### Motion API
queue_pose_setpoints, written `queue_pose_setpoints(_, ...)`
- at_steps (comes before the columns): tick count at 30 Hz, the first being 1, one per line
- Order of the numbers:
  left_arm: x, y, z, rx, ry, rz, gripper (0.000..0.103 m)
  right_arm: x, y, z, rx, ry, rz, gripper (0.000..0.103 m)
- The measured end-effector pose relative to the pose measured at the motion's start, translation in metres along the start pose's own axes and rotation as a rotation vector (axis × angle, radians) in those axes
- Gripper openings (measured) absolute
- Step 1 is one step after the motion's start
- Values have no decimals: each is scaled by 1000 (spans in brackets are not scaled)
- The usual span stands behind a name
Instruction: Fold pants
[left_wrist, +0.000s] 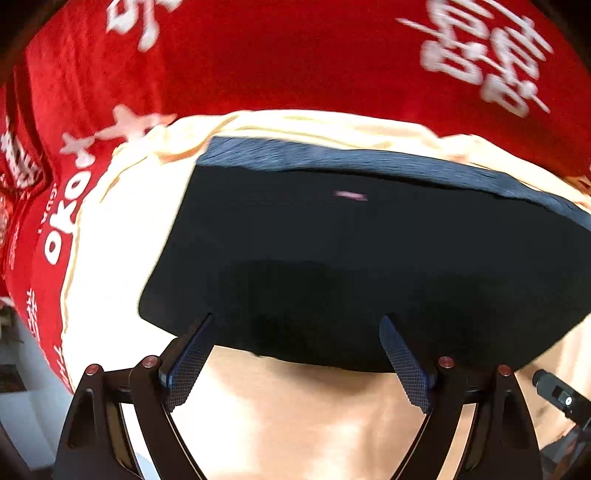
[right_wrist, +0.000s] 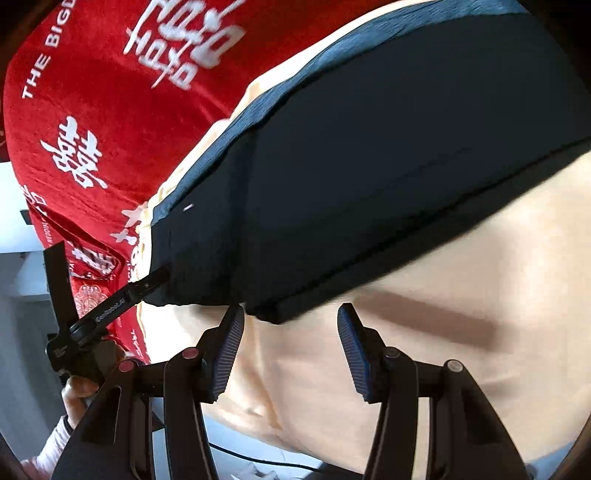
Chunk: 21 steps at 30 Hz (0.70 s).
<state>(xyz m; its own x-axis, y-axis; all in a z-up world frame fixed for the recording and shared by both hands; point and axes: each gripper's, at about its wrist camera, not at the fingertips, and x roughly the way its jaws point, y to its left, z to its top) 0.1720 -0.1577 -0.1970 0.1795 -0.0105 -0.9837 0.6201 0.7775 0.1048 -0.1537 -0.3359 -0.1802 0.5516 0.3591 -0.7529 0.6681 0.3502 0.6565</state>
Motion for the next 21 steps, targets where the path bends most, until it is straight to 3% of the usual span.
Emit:
queue_pose_setpoints(8, 18, 2, 14, 16, -44, 11, 90, 26, 10, 2, 4, -27, 44, 57)
queue_pose_setpoints(13, 36, 0, 21, 30, -45, 37, 90, 32, 3, 9, 71, -22, 75, 58)
queue_pose_setpoints(14, 38, 0, 21, 43, -49, 33, 90, 33, 4, 13, 84, -5, 72, 55)
queue_pose_setpoints(15, 37, 0, 21, 55, -53, 31, 90, 33, 9, 18, 76, 5, 65, 29)
queue_pose_setpoints(16, 36, 0, 20, 69, -55, 32, 90, 29, 16, 23, 50, 7, 28, 13)
queue_pose_setpoints(17, 36, 0, 20, 86, -54, 35, 90, 25, 20, 24, 33, -1, 18, 9)
queue_pose_setpoints(21, 38, 14, 17, 107, -45, 18, 91, 14, 24, 4, 7, -29, -27, 8)
